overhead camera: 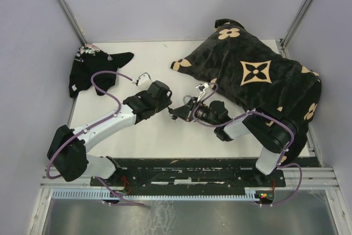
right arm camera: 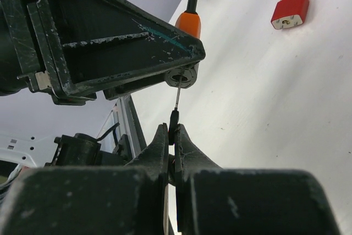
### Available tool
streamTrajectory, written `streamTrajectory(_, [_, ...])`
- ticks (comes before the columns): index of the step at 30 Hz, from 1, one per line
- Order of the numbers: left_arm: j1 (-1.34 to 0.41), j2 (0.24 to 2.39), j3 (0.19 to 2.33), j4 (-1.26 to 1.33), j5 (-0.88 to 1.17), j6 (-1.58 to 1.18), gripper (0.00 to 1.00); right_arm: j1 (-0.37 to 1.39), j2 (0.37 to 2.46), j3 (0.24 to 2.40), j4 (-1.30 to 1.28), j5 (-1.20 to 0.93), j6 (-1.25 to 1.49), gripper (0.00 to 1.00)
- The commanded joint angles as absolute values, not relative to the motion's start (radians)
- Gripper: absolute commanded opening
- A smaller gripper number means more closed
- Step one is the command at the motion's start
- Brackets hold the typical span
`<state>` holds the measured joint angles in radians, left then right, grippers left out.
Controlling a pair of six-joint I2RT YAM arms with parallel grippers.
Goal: Unlock with the key
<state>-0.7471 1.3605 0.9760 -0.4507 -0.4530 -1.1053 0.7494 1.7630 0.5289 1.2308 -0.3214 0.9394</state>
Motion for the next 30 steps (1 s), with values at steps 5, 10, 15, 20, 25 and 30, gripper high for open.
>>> streamTrajectory(5, [-0.739,1.376,1.056,-0.527,-0.314,-1.002,0.20,0.714,1.718,0.636,1.199,-0.341,0.887,0.02])
streamTrajectory(10, [-0.751,1.419,1.077,-0.517,-0.252,-0.966,0.16,0.707,1.685,0.670,1.108,-0.337,0.820,0.02])
streamTrajectory(15, [-0.764,1.396,1.034,-0.494,-0.240,-1.010,0.16,0.693,1.689,0.690,1.109,-0.316,0.843,0.02])
streamTrajectory(20, [-0.798,1.386,1.015,-0.438,-0.216,-1.051,0.15,0.693,1.709,0.704,1.131,-0.266,0.850,0.02])
streamTrajectory(25, [-0.832,1.388,1.000,-0.412,-0.205,-1.093,0.13,0.695,1.708,0.721,1.161,-0.243,0.792,0.02])
streamTrajectory(30, [-0.872,1.389,0.989,-0.396,-0.212,-1.124,0.12,0.696,1.701,0.730,1.155,-0.193,0.686,0.02])
